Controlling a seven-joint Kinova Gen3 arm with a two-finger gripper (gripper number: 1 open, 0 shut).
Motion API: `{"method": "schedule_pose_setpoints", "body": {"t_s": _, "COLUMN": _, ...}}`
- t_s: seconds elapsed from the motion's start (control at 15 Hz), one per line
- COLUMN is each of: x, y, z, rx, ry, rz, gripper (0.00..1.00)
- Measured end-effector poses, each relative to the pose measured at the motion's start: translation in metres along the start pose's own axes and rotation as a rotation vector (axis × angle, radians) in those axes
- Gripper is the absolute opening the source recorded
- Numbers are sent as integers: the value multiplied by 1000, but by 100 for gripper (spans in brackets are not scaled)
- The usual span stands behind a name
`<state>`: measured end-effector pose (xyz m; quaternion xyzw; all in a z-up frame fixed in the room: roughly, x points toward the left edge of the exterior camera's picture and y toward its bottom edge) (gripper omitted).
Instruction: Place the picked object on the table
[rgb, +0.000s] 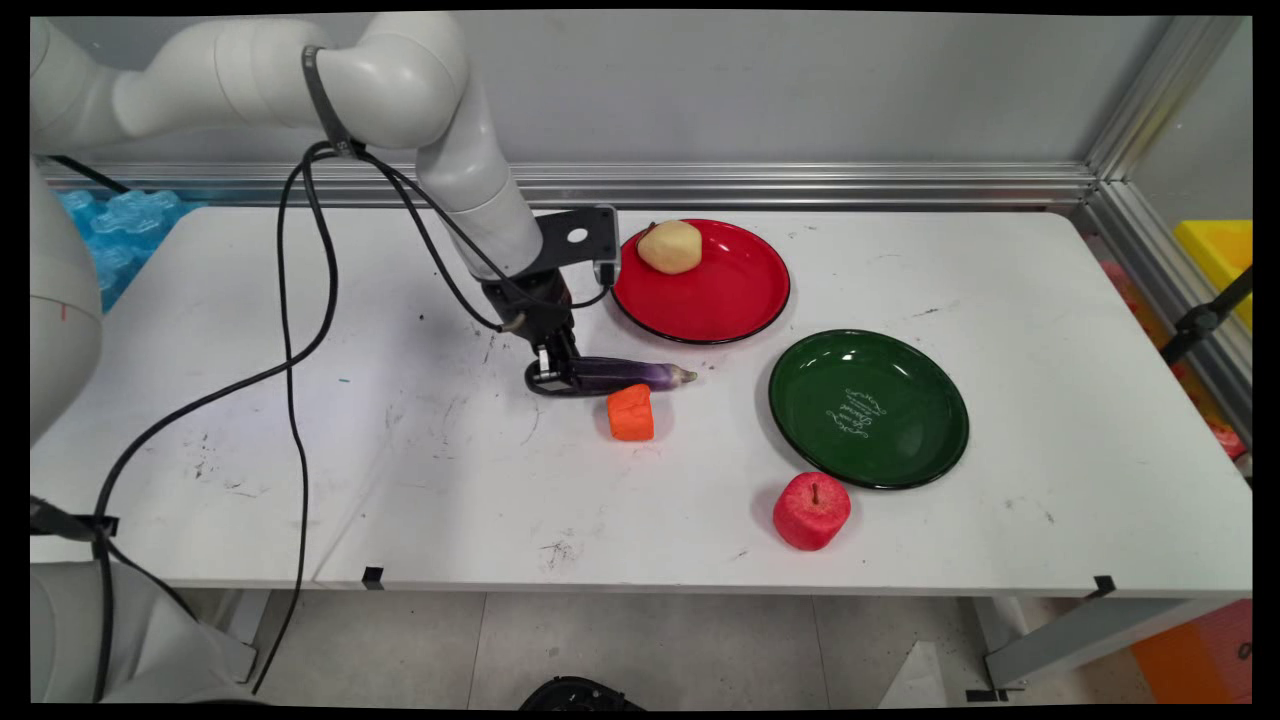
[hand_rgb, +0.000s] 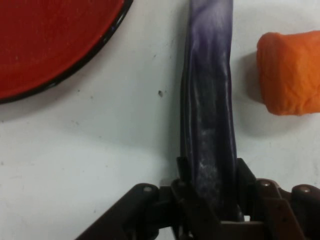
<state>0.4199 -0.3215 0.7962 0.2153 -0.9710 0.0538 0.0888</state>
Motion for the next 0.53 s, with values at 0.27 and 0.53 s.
{"method": "schedule_pose_setpoints", "body": {"t_s": 0.27, "x": 6, "y": -3, "z": 4, "rx": 4, "ry": 12, "rz": -3, "gripper": 100}}
{"method": "schedule_pose_setpoints", "body": {"t_s": 0.53, "x": 16, "y": -5, "z": 1, "rx": 5, "ry": 22, "rz": -9, "gripper": 100}}
